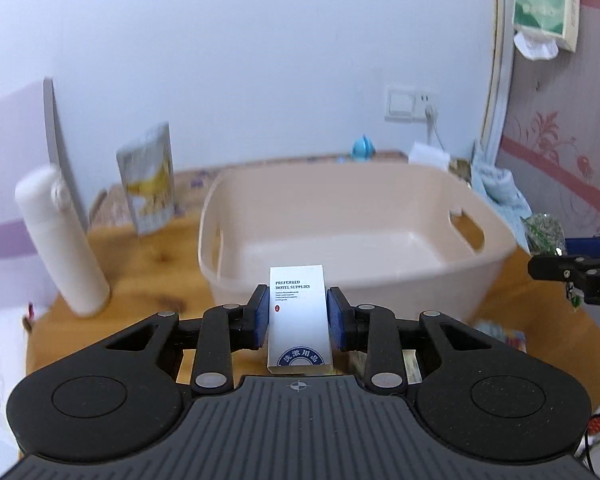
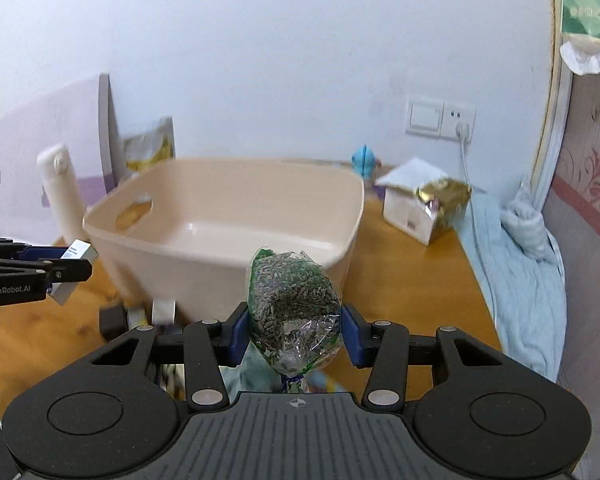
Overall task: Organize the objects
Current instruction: 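Lift the white box and tea bag over the basket with both tools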
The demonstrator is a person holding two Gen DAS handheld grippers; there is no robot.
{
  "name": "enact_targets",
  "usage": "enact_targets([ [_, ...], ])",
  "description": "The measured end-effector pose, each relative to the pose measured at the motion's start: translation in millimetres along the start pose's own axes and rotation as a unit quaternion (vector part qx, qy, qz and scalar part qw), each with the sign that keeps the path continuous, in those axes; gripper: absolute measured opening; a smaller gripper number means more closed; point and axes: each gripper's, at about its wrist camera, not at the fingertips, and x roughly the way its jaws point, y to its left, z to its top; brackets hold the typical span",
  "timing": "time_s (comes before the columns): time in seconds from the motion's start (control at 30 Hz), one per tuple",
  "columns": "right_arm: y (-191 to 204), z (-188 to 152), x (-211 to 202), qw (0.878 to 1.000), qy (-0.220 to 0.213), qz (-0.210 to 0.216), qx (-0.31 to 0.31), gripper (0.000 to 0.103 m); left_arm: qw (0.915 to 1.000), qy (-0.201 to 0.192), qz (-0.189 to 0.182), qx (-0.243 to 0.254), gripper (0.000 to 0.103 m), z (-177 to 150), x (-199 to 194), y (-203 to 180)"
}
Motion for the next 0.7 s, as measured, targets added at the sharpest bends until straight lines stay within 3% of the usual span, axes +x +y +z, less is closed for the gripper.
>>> enact_targets([
  [0.33, -4.1, 46.1, 30.8, 0.999, -0.028, -0.017, -0.011, 0.045, 0.9999, -0.007, 0.007, 0.009, 0.031, 52.6, 43.3, -6.6],
  [0.5, -6.4, 60.3, 50.9, 1.0, -0.016, -0.011, -0.008, 0.045, 0.9994, 0.015, 0.005, 0.03, 0.031, 62.8, 76.9, -22.6],
  [0.7, 0.9, 64.3, 80.9, 1.0, 0.018, -0.006, -0.022, 0.045, 0.9968, 0.072, -0.017, 0.032, 0.031, 60.8, 124.1, -39.3],
])
